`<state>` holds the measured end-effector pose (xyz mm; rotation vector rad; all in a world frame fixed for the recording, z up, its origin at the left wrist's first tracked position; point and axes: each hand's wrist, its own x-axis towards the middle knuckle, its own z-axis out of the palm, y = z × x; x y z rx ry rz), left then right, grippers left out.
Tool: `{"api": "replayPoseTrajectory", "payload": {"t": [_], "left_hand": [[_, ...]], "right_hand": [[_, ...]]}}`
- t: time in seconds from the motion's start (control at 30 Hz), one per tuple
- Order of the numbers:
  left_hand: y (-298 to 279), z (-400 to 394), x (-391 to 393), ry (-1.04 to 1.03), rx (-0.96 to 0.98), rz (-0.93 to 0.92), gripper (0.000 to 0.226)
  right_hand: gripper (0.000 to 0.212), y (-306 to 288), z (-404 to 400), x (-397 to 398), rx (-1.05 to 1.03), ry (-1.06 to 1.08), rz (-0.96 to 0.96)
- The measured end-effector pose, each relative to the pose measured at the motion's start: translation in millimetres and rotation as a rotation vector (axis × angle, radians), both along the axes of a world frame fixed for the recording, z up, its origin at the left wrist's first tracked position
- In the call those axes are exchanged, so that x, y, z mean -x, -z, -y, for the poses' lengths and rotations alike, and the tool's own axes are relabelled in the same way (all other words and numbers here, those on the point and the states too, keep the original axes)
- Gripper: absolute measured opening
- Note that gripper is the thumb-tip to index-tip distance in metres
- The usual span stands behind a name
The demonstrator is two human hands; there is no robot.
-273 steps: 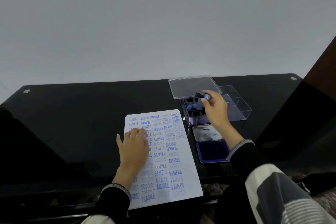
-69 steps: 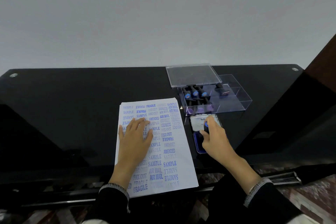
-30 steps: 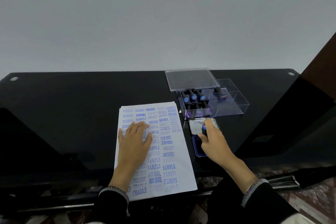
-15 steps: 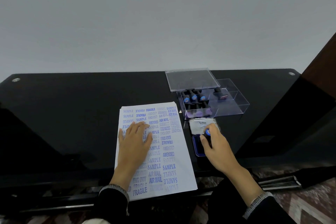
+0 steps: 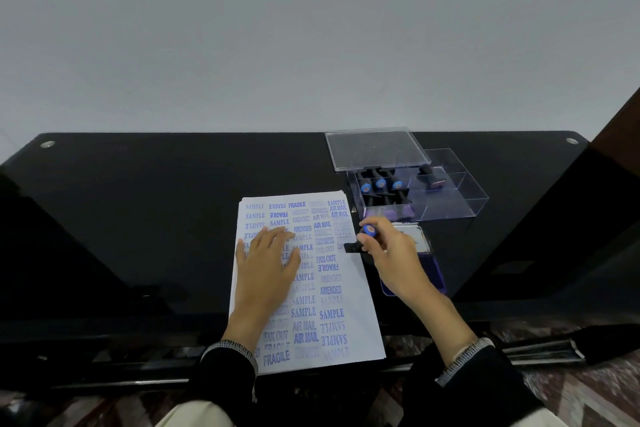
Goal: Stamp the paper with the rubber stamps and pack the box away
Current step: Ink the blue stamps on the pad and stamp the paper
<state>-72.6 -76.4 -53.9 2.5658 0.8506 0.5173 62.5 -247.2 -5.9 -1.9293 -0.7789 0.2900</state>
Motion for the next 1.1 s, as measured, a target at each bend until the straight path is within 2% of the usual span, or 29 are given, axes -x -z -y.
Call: {"api": "replayPoseTrajectory", "payload": {"t": [0.27, 0.8, 1.1], "left_hand": [[1.5, -1.1, -1.4, -0.01, -0.017, 0.011, 0.036], [1.9, -0.8, -0.6, -0.007, 0.002, 0.031, 0.035], [2.2, -1.0, -0.5, -0.007, -0.002, 0.031, 0.036]], "right_hand": [[0.009, -1.4, -14.9, 0.8, 0.063, -0.058, 0.174], [0.013, 8.2, -17.4, 8.5, 0.119, -0.08, 0.337], [0.014, 10.4, -16.0, 8.3, 0.116, -0.064, 0.351]]}}
